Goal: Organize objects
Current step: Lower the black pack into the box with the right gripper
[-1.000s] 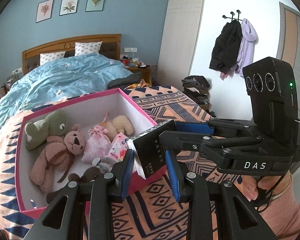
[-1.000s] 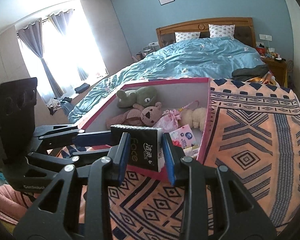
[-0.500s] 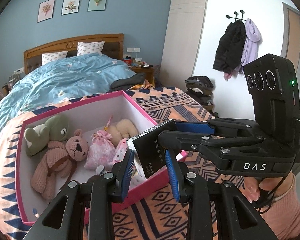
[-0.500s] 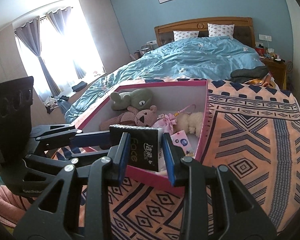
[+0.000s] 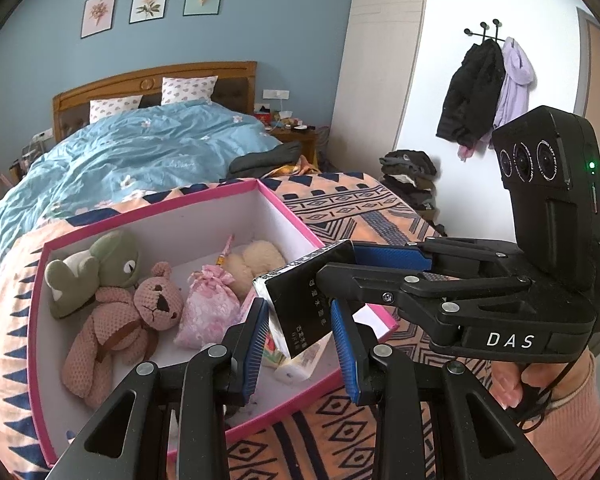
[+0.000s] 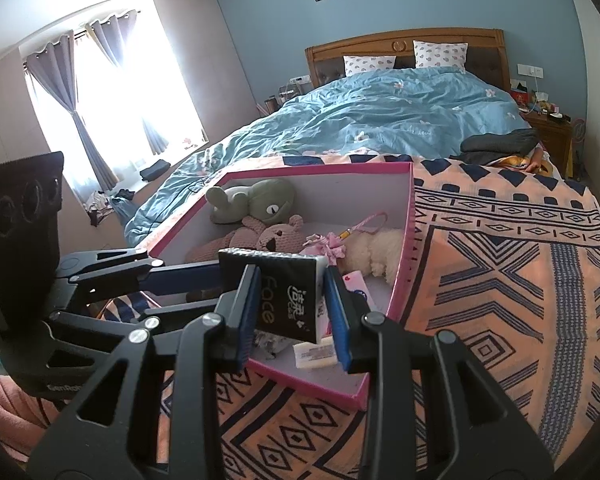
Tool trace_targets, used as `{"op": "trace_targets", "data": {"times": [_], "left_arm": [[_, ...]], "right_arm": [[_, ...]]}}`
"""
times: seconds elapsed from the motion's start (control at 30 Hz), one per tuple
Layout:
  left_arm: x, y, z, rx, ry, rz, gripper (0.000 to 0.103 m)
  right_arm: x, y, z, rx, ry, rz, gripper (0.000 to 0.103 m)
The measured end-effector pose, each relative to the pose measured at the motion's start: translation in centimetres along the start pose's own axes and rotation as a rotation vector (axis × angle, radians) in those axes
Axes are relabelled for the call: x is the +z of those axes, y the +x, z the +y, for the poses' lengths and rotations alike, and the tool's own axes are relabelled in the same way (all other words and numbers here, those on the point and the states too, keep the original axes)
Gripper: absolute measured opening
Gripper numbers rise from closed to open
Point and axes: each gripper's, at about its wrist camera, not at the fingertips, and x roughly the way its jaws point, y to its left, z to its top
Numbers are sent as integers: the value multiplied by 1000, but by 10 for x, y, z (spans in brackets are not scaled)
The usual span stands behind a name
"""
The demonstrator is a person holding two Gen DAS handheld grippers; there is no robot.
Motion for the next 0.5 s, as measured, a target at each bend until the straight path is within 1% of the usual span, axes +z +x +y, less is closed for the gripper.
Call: {"op": "trace_targets", "data": {"times": [0.5], "left_arm": [[2, 11, 6, 3, -13, 15, 32]], "right_arm": [[4, 9, -6, -5, 6, 13, 36]]}}
